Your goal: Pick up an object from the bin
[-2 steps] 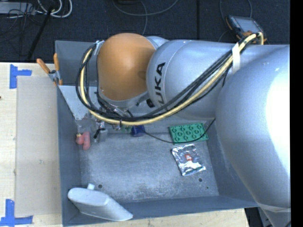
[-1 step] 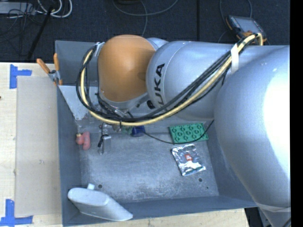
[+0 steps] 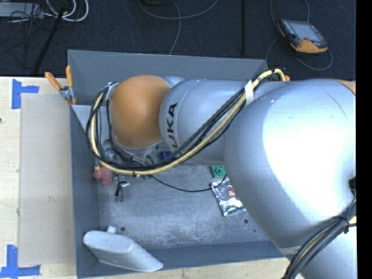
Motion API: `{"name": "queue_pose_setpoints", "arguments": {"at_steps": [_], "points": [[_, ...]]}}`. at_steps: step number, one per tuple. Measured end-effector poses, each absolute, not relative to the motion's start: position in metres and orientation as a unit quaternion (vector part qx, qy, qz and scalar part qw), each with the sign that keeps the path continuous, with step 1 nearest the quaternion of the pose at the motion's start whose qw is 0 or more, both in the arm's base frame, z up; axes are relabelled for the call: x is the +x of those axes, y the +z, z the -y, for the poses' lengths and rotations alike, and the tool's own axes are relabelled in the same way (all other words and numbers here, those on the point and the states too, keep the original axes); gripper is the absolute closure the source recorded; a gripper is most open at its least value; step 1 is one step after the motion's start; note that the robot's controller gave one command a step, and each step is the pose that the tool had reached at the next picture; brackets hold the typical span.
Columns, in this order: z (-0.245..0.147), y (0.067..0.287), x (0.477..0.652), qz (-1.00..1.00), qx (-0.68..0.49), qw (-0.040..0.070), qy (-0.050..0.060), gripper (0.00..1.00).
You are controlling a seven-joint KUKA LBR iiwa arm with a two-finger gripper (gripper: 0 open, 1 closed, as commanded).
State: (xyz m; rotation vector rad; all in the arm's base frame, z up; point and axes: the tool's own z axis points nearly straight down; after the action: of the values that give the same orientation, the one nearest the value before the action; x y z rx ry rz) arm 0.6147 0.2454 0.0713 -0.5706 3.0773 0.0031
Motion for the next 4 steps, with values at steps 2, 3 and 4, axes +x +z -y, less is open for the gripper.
{"name": "queue_pose_setpoints", "arguments": {"at_steps": [2, 3, 4], "points": [[-0.228, 0.204, 0.593, -0.991, -0.131, 0.005, 0.001, 1.00], [-0.242, 0.157, 0.597, -0.965, -0.261, -0.001, 0.000, 1.00], [-0.242, 0.159, 0.598, -0.966, -0.259, 0.000, 0.000, 0.00]]}}
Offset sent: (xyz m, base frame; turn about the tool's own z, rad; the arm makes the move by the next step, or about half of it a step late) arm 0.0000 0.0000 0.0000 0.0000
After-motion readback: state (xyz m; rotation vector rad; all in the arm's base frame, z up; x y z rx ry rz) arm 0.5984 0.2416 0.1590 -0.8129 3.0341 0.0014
